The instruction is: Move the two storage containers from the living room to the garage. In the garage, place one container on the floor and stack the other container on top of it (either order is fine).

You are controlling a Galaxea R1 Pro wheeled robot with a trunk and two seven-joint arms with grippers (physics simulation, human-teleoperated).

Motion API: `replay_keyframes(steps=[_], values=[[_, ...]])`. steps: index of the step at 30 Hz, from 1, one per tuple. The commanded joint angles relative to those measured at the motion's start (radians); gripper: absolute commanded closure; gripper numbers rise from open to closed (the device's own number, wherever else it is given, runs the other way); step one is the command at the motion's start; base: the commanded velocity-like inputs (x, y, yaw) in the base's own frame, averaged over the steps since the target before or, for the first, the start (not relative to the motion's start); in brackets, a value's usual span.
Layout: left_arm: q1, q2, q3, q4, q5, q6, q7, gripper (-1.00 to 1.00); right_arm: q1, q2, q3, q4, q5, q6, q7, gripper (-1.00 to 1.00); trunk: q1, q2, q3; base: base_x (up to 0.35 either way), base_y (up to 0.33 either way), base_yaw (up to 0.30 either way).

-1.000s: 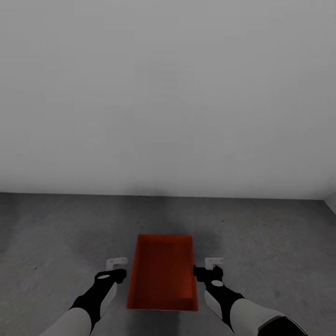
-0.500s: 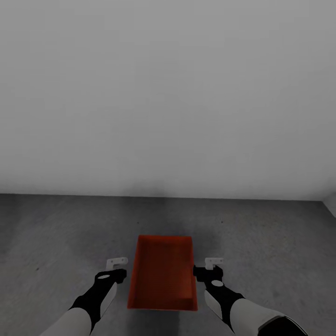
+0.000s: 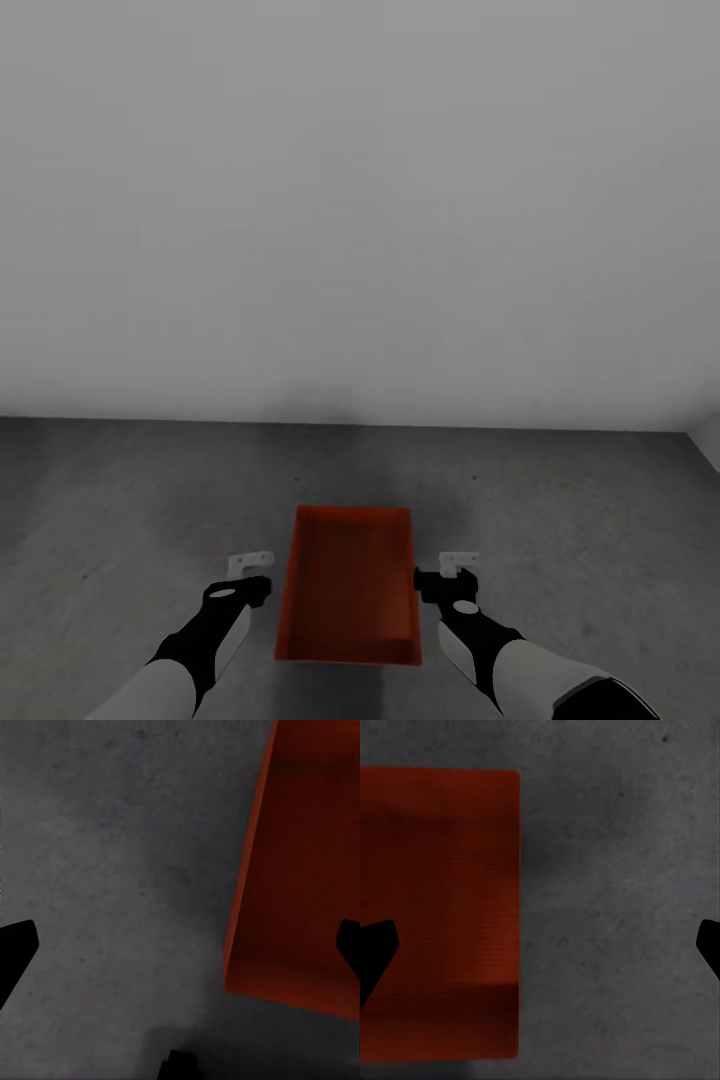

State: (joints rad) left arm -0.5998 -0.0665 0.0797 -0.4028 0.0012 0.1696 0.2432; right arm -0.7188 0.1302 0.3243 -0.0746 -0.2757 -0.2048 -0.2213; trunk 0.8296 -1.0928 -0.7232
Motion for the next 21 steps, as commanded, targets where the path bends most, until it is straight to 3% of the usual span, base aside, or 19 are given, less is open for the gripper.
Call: replay_keyframes(steps=[1, 21], values=[[0.000, -0.001, 0.005, -0.002, 0.000, 0.005, 0.001, -1.00, -0.001, 0.000, 0.009, 0.001, -0.010, -0.004, -0.003, -1.00, -0.004, 0.007, 0.003, 0.000, 0.000, 0.000], [0.000, -0.001, 0.006, -0.002, -0.001, 0.005, 0.002, -1.00, -0.001, 0.000, 0.009, 0.001, -0.010, -0.002, -0.003, -1.00, -0.081, 0.147, 0.065, 0.000, 0.000, 0.000]])
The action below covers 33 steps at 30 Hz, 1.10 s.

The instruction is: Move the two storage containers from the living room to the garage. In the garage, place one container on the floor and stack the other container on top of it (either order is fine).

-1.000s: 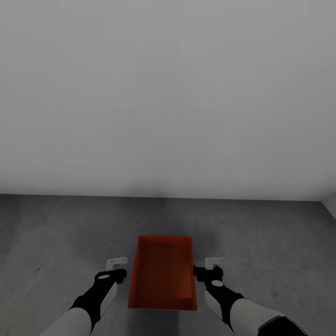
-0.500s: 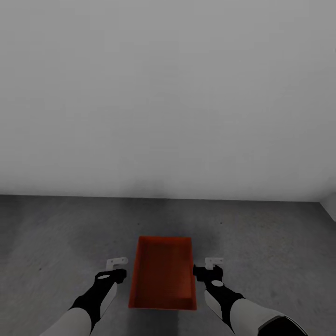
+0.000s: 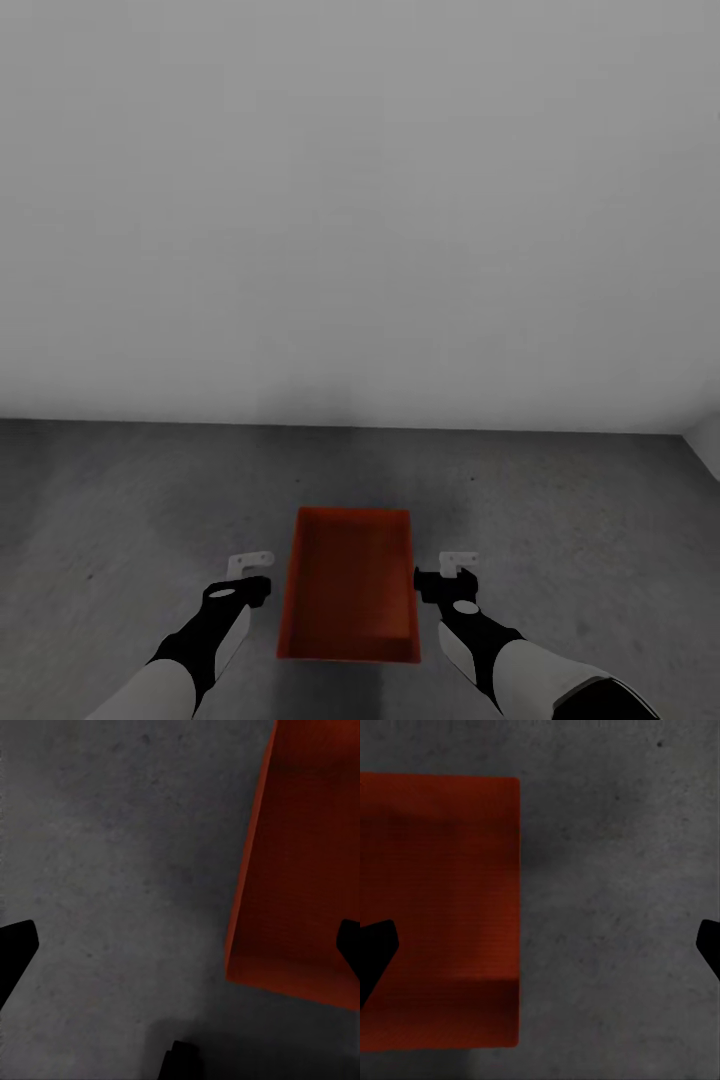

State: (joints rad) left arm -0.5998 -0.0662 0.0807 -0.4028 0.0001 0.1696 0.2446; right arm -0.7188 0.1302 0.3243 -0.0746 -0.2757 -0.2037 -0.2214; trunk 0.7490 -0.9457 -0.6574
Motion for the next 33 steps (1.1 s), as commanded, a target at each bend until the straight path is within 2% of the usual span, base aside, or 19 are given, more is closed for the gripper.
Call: replay_keyframes(steps=[1, 7, 19, 33], values=[[0.000, -0.001, 0.005, -0.002, 0.000, 0.005, 0.001, -1.00, -0.001, 0.000, 0.009, 0.001, -0.010, -0.004, -0.003, -1.00, -0.004, 0.007, 0.002, 0.000, 0.000, 0.000], [0.000, -0.001, 0.005, -0.002, 0.000, 0.005, 0.001, -1.00, -0.001, 0.000, 0.009, 0.001, -0.010, -0.004, -0.003, -1.00, -0.027, 0.049, 0.021, 0.000, 0.000, 0.000], [0.000, -0.001, 0.004, -0.011, -0.002, 0.004, 0.008, -1.00, -0.001, 0.000, 0.009, 0.001, -0.010, -0.005, -0.003, -1.00, -0.027, 0.049, 0.021, -0.009, 0.000, 0.000], [0.000, -0.001, 0.004, -0.005, 0.001, 0.006, 0.007, -1.00, -0.001, 0.000, 0.008, 0.001, -0.010, -0.005, -0.003, -1.00, -0.027, 0.049, 0.021, -0.303, 0.000, 0.000]])
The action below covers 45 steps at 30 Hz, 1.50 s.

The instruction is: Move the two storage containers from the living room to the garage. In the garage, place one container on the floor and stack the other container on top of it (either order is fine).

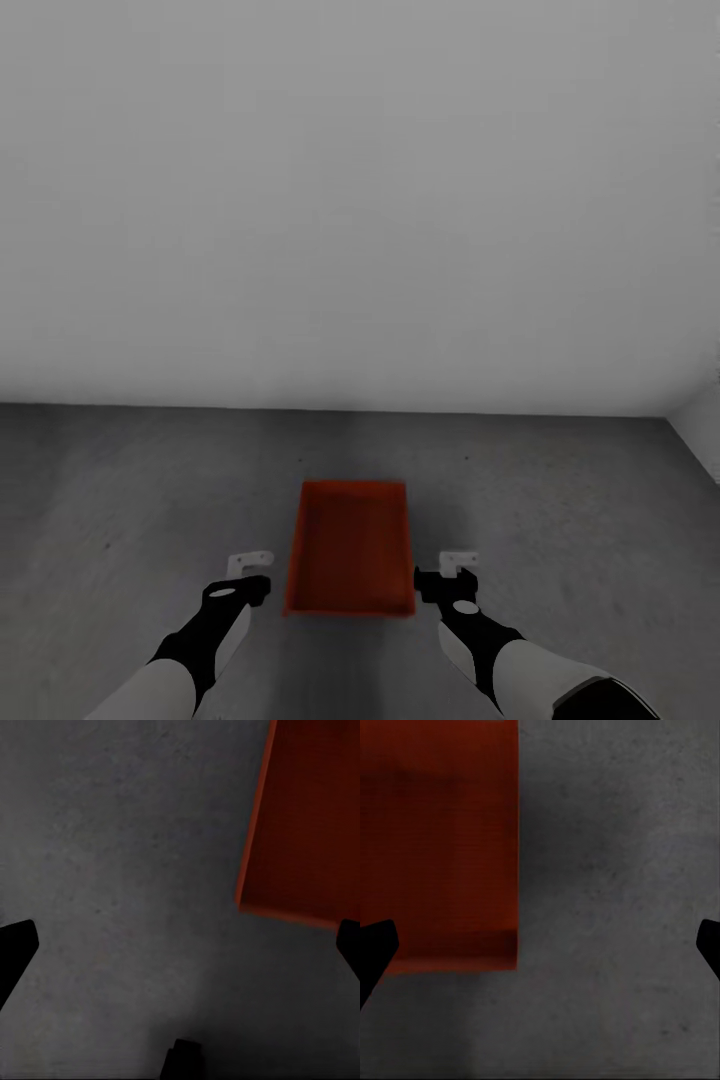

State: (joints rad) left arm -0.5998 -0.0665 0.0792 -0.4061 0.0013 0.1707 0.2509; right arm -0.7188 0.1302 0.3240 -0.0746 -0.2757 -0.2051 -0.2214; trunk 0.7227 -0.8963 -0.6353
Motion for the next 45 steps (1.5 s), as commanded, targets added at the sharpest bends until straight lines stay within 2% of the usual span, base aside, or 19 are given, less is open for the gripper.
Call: replay_keyframes(steps=[1, 28, 29, 31, 34, 36, 37, 40, 45], values=[[0.000, -0.001, 0.005, -0.002, 0.000, 0.005, 0.001, -1.00, -0.001, 0.000, 0.009, 0.001, -0.010, -0.004, -0.003, -1.00, -0.001, -0.001, -0.001, -0.345, 0.000, 0.000], [0.000, 0.000, 0.006, -0.002, 0.000, 0.006, -0.003, -1.00, -0.001, 0.000, 0.009, 0.001, -0.006, -0.004, -0.003, -1.00, -0.001, -0.001, -0.001, -0.346, 0.000, 0.000], [0.000, 0.001, 0.006, 0.005, 0.002, 0.004, -0.004, -1.00, -0.001, -0.015, 0.012, 0.002, 0.001, 0.002, -0.009, -1.00, -0.001, -0.001, -0.001, -0.343, 0.000, 0.000], [0.000, 0.004, 0.006, 0.011, 0.003, 0.004, -0.003, -1.00, -0.001, -0.024, 0.013, 0.002, 0.001, 0.003, -0.011, -1.00, -0.001, -0.001, -0.001, -0.319, 0.000, 0.000], [0.000, 0.025, 0.007, 0.034, 0.004, 0.004, -0.004, -1.00, -0.001, -0.061, 0.014, 0.008, 0.001, 0.001, -0.011, -1.00, -0.001, -0.001, -0.001, -0.177, 0.000, 0.000], [0.000, 0.062, 0.008, 0.068, 0.011, 0.003, -0.008, -1.00, -0.001, -0.113, 0.015, 0.027, -0.003, -0.001, -0.012, -1.00, -0.001, -0.001, -0.001, -0.073, 0.000, 0.000], [0.000, 0.070, 0.008, 0.078, 0.015, 0.003, -0.008, -1.00, -0.001, -0.125, 0.015, 0.034, -0.004, -0.001, -0.010, -1.00, -0.001, -0.001, -0.001, -0.046, 0.000, 0.000], [0.000, 0.099, 0.008, 0.163, 0.058, 0.002, -0.012, -1.00, -0.001, -0.180, 0.015, 0.084, -0.007, 0.003, -0.004, -1.00, -0.001, -0.001, -0.001, -0.020, 0.000, 0.000], [0.000, 0.122, 0.007, 0.314, 0.117, -0.003, -0.015, -1.00, 0.006, -0.223, 0.015, 0.103, -0.005, 0.014, -0.001, -1.00, -0.001, -0.001, -0.001, -0.005, 0.000, 0.000]])
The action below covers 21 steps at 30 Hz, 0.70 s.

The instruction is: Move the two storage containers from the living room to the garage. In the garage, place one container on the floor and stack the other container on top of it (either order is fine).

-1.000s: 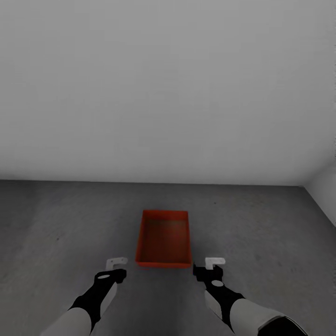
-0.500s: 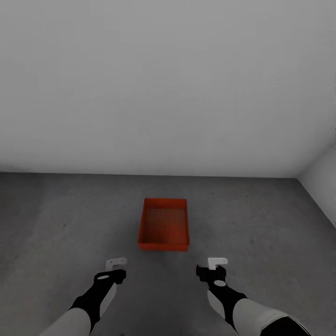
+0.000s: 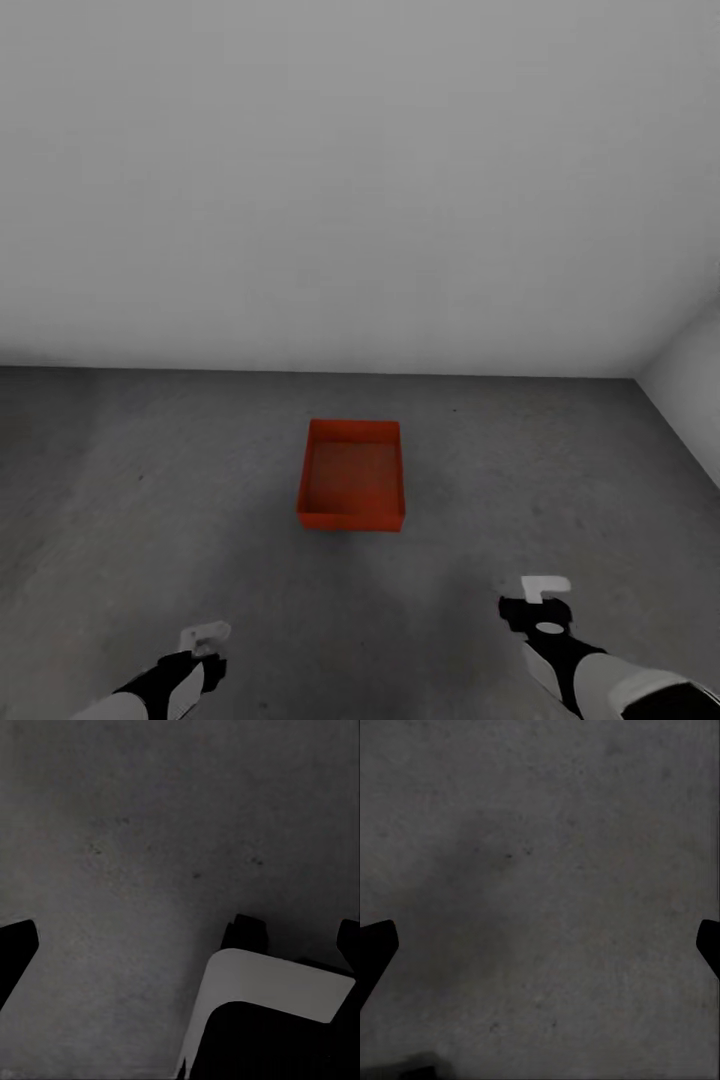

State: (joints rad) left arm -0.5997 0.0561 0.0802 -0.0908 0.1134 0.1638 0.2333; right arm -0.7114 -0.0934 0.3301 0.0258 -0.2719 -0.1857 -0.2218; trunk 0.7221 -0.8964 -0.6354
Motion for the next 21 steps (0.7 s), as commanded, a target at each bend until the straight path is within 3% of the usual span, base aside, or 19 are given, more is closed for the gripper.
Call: replay_keyframes(steps=[1, 3, 10, 16, 21], values=[[0.001, 0.005, 0.006, 0.033, 0.017, 0.004, -0.001, -1.00, 0.010, -0.005, 0.009, 0.005, -0.008, -0.003, 0.000, -1.00, 0.000, -0.001, -0.001, -0.002, 0.000, 0.000], [0.003, 0.008, 0.006, 0.054, 0.025, 0.004, -0.006, -1.00, 0.032, -0.009, 0.010, 0.006, -0.007, 0.002, 0.000, -1.00, 0.000, -0.001, -0.001, -0.001, 0.000, 0.000], [0.023, 0.019, 0.006, 0.088, 0.038, 0.002, -0.035, -1.00, 0.235, -0.012, 0.011, 0.008, -0.002, 0.052, 0.003, -1.00, 0.000, -0.001, -0.001, 0.000, 0.000, 0.000], [0.131, 0.024, 0.006, 0.090, 0.051, 0.001, -0.081, -1.00, 0.318, -0.007, 0.013, 0.008, 0.003, 0.064, 0.019, -1.00, 0.000, -0.001, -0.001, 0.000, 0.000, 0.000], [0.206, 0.023, 0.006, 0.091, 0.094, -0.020, -0.130, -1.00, 0.402, -0.004, 0.014, 0.008, 0.036, 0.068, 0.112, -1.00, 0.000, -0.001, -0.001, 0.000, 0.000, 0.000]])
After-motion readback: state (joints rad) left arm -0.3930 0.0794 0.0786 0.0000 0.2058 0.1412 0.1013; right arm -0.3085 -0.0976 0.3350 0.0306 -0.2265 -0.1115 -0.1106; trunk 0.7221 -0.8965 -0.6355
